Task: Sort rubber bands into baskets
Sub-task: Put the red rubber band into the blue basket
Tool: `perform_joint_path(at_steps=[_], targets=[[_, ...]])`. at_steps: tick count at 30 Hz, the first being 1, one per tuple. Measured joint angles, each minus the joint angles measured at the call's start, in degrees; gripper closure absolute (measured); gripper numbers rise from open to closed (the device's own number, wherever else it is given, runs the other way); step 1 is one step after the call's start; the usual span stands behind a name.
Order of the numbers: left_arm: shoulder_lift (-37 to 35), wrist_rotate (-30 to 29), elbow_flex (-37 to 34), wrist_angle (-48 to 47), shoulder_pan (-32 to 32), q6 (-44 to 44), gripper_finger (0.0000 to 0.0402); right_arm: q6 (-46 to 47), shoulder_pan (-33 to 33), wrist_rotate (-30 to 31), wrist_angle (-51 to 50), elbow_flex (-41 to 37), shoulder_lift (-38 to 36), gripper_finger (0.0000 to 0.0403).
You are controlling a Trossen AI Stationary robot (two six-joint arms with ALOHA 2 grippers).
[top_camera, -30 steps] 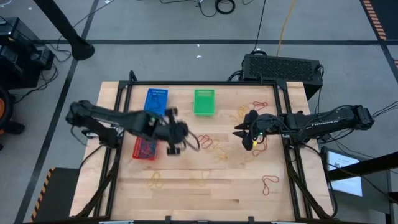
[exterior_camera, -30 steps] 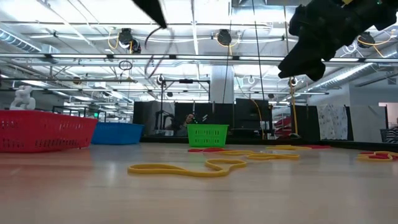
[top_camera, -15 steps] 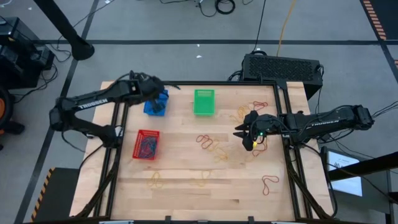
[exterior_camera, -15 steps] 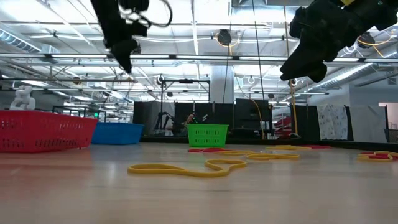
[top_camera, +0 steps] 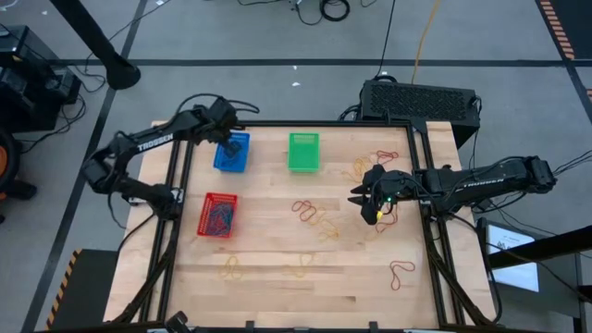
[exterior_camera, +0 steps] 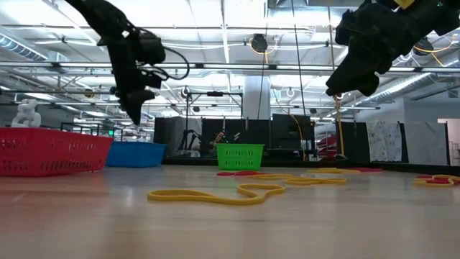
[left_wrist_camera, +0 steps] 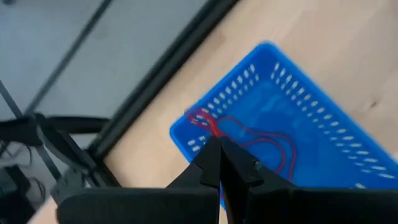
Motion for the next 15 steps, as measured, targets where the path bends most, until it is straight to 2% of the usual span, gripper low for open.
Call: perform_joint_path(at_steps=[5, 11, 15], targets=[[1.8, 0.7, -1.3, -1.4, 0.4, -0.1, 0.0394, -0.2, 0.0, 0.0, 0.0, 0.0, 0.0, 0.0271], [1.8, 6.9, -1.3, -2.2, -1.2, -1.6, 0.0346, -0.5, 0.0, 0.4, 0.1, 0.0, 0.0, 0.0271], [1.7, 8.1, -1.3, -2.3, -2.7, -1.7, 0.0314, -0.4, 0.0, 0.4, 0.4, 0.0, 0.0, 0.0271]])
